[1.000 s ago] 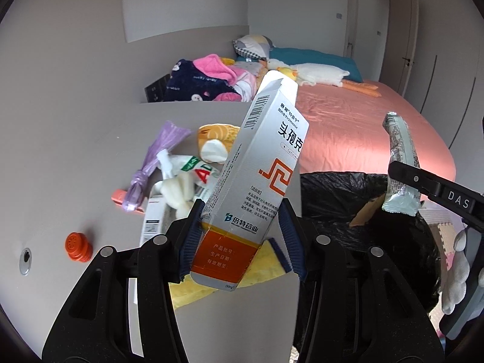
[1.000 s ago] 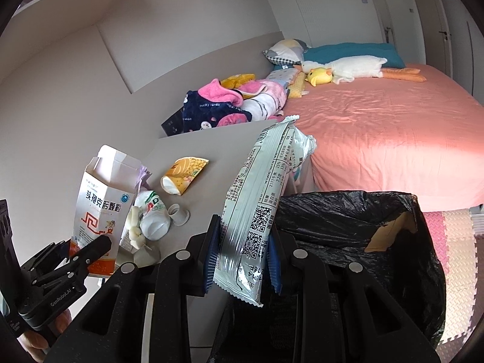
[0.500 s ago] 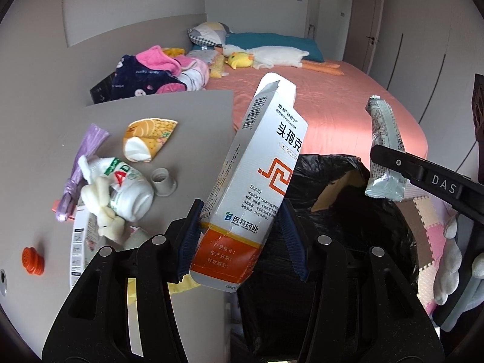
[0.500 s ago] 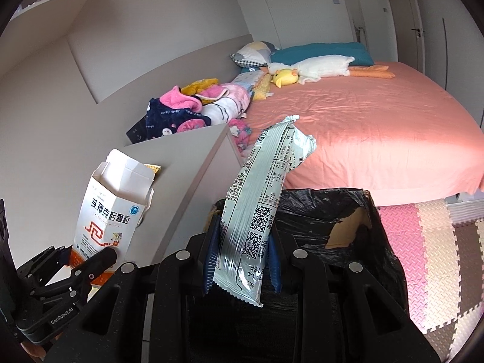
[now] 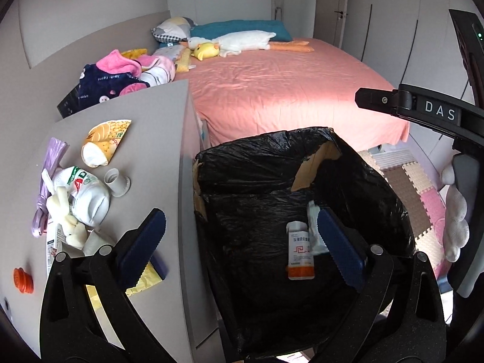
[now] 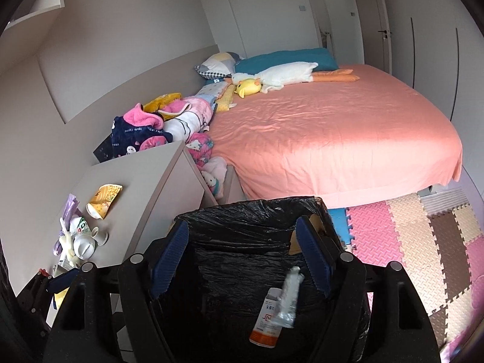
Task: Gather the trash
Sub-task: 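Carry both items over the black trash bag and open both grippers to drop them, then move the left gripper to the white instruction carton while the right gripper approaches the grey cup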
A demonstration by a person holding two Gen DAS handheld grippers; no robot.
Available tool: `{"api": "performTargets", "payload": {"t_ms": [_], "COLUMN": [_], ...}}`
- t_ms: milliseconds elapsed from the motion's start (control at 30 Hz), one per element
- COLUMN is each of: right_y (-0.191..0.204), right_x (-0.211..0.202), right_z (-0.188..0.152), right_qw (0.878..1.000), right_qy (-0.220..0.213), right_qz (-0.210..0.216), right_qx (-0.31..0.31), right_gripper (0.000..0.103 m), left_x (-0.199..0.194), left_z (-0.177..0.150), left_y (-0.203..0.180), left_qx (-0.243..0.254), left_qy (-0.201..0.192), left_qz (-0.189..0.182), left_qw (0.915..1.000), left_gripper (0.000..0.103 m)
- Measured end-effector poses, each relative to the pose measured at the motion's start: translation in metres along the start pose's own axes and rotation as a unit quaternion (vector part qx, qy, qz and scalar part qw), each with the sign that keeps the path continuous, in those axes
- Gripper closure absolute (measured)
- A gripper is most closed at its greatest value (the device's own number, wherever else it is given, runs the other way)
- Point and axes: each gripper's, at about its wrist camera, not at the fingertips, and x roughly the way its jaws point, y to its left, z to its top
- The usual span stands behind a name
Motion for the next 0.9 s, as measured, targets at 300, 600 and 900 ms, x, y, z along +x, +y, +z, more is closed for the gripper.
{"api": "performTargets", "payload": {"t_ms": [300,600,900], "right_y": [0.023,0.058,0.095], "right_x": [0.004,0.010,0.020], "right_z": [-0.006,-0.016,-0.028], "right_qw": [0.999,0.997,0.993], "right_qy": [0.011,0.024,0.042], "right_qz": [0.019,0.040,0.060], "right_qx": [-0.028,-0.064,-0.097], "right_gripper": [0.029,0.029,0.029], "left_x": [-0.007,-0.020,-0.036], "left_z": [-0.008,-0.023,-0.042], "left_y": [0.020,0.050,0.088], "left_qx": [-0.016,-0.041,-0.073], "left_qy": [0.002,0.004,0.008], "left_qz": [0.019,0.048,0.081], "left_qw": [0.9997,0.9980,0.9940], "left_gripper": [0.006,0.006,0.006]}}
